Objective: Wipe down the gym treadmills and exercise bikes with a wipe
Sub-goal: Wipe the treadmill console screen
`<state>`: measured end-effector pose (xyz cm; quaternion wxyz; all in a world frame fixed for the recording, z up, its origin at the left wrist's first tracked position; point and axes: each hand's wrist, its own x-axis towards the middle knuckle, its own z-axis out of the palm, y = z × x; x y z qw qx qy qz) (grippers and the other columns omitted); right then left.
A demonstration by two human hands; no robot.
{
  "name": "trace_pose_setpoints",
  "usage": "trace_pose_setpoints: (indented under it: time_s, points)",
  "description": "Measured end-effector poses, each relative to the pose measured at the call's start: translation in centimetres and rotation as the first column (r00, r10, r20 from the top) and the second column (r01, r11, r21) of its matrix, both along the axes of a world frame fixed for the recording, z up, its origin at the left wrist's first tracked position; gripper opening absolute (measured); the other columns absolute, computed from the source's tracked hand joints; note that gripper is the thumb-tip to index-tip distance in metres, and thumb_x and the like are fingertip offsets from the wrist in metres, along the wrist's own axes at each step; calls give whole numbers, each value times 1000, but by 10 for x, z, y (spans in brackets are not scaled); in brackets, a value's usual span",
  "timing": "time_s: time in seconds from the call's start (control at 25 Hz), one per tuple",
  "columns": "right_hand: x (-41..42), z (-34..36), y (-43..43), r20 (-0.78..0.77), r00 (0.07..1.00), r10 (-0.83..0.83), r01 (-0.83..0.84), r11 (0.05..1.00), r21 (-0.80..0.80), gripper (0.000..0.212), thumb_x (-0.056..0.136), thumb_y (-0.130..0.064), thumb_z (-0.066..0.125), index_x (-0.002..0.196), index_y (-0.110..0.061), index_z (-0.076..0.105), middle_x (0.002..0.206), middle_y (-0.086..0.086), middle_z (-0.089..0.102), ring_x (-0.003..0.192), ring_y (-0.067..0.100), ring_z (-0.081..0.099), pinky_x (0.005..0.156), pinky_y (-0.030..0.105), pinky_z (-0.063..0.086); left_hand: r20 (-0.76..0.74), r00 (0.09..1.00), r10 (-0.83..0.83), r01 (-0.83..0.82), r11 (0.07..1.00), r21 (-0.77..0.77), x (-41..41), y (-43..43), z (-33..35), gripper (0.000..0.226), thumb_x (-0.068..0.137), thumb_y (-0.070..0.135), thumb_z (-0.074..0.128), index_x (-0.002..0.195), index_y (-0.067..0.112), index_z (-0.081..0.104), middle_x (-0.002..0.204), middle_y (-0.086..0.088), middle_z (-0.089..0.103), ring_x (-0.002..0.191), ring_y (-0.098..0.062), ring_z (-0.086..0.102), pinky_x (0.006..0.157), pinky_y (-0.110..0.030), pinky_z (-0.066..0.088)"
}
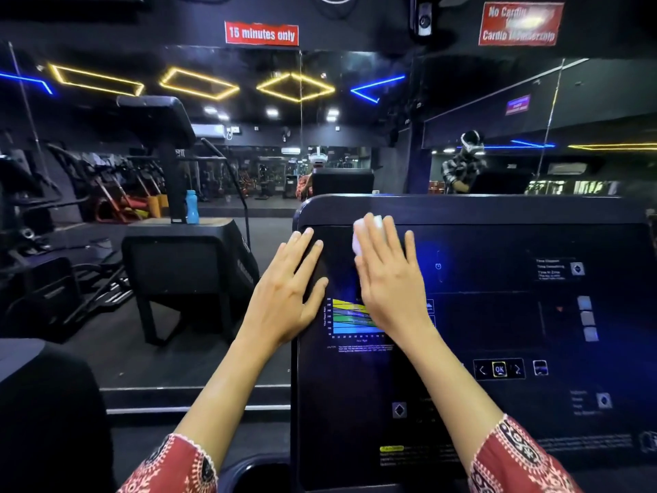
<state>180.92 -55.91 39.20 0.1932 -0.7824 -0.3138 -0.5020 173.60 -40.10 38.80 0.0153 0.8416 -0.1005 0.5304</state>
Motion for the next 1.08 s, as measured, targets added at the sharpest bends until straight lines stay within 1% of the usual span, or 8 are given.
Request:
trace_pose_setpoints:
  time_s: [0.08,0.2,0.28,0.44,0.52,0.72,1.0,1.08]
  points:
    - [7,27,10,-50,997,53,-51,998,38,50,99,-20,27,146,-3,34,152,15,33,142,33,24,114,46,18,1,1000,3,-3,1000,-7,6,-5,6,52,91,27,46,134,-3,49,145,-20,40,137,-28,29,116,-36,18]
    - [25,45,9,39,998,41,-35,991,-129,49,98,-21,28,142,-3,41,148,15,40,138,33,35,111,45,21,-30,1000,10,-10,1000,-12,15,-18,12,56,90,30,44,135,-3,48,145,-21,40,137,-32,32,116,-36,15]
    - [35,50,-10,-27,1000,-15,14,1000,-12,51,100,-23,22,145,-4,36,151,15,35,140,33,29,113,48,22,-30,999,25,-25,1000,-19,18,-27,13,56,90,30,43,135,-3,48,145,-22,39,136,-35,35,115,-35,13]
    - [25,13,-34,-10,1000,19,-20,995,-95,51,100,-22,26,149,-7,29,156,9,27,146,26,18,117,41,12,1,1000,25,-25,999,46,20,-36,6,53,90,27,43,133,-4,50,142,-22,43,133,-35,39,113,-38,20]
    - [16,-5,-43,-69,998,11,-12,1000,-18,51,102,-24,25,151,-9,25,158,7,22,147,23,13,118,35,3,3,1000,22,-22,997,74,20,-38,2,52,90,27,43,133,-4,51,142,-22,44,131,-35,41,112,-39,23]
    - [5,-33,-68,-68,998,-10,8,1000,-27,50,103,-26,25,151,-11,23,158,4,21,147,20,13,119,35,4,-18,1000,19,-18,995,98,18,-44,-4,54,90,28,44,132,-4,51,142,-23,43,131,-38,42,111,-41,21]
    - [28,14,-55,-64,998,15,-15,1000,-9,51,102,-26,23,150,-8,25,157,9,24,146,25,15,118,34,-2,-33,996,87,-84,993,81,30,-61,5,61,90,34,41,138,-2,43,146,-22,37,136,-36,34,112,-43,19]
    - [39,30,-49,-8,999,33,-33,995,-95,50,100,-23,27,147,-6,33,154,12,32,144,28,24,117,37,3,-41,995,92,-88,992,88,39,-66,12,62,90,35,40,139,-2,42,147,-24,35,136,-37,34,111,-42,18]
